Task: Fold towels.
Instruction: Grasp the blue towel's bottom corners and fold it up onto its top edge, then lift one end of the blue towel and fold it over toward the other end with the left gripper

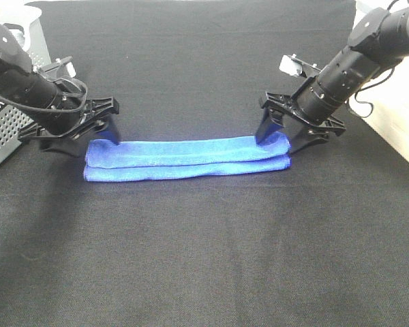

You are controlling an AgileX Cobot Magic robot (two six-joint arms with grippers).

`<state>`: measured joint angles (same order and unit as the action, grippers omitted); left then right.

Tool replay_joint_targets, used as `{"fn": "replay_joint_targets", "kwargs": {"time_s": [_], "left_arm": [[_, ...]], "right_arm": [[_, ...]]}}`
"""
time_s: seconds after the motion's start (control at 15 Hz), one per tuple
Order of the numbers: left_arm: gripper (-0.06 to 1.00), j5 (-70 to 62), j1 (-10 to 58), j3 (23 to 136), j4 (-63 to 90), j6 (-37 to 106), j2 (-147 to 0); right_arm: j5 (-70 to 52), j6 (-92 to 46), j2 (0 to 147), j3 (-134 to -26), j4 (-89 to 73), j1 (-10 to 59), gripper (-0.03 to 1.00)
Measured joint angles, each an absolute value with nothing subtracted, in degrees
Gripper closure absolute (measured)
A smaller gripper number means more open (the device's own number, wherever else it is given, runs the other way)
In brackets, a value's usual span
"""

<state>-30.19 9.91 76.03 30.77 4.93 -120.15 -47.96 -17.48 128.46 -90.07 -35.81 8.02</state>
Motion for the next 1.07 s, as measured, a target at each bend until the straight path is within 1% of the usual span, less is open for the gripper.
{"fn": "replay_joint_targets", "kwargs": {"time_s": [0.13, 0.47, 0.6, 0.67, 0.73, 0.87, 0.93, 1.07], "left_arm": [[0.12, -31.80, 9.91, 76.03, 29.16, 2.64, -119.98], [0.11, -33.06, 9.91, 76.09, 25.10, 1.38, -120.32], [0.12, -33.00, 9.91, 76.09, 25.78, 1.38, -122.38], [0.15, -33.00, 9.91, 76.09, 26.41, 1.38, -123.13], [0.20, -32.89, 9.91, 76.15, 27.10, 1.38, -123.30], [0.35, -32.66, 9.91, 76.20, 28.53, 1.89, -123.53], [0.49, -31.74, 9.91, 76.20, 29.05, 2.12, -123.59], [0.71, -30.94, 9.91, 76.20, 29.11, 2.23, -123.59]], "right_arm": [[-49.56, -17.25, 126.17, -90.07, -34.43, 8.02, 0.20], [-52.08, -14.61, 123.82, -90.07, -30.02, 8.02, 0.20], [-52.08, -14.44, 123.82, -90.07, -29.85, 8.02, 0.19], [-52.08, -14.50, 123.82, -90.07, -29.85, 8.02, 0.19], [-51.97, -14.50, 123.82, -90.07, -29.85, 8.02, 0.19], [-51.68, -14.50, 123.82, -90.07, -29.85, 8.02, 0.19], [-51.62, -14.50, 123.82, -90.07, -29.85, 8.02, 0.19], [-51.57, -14.50, 123.82, -90.07, -29.85, 8.02, 0.19]]}}
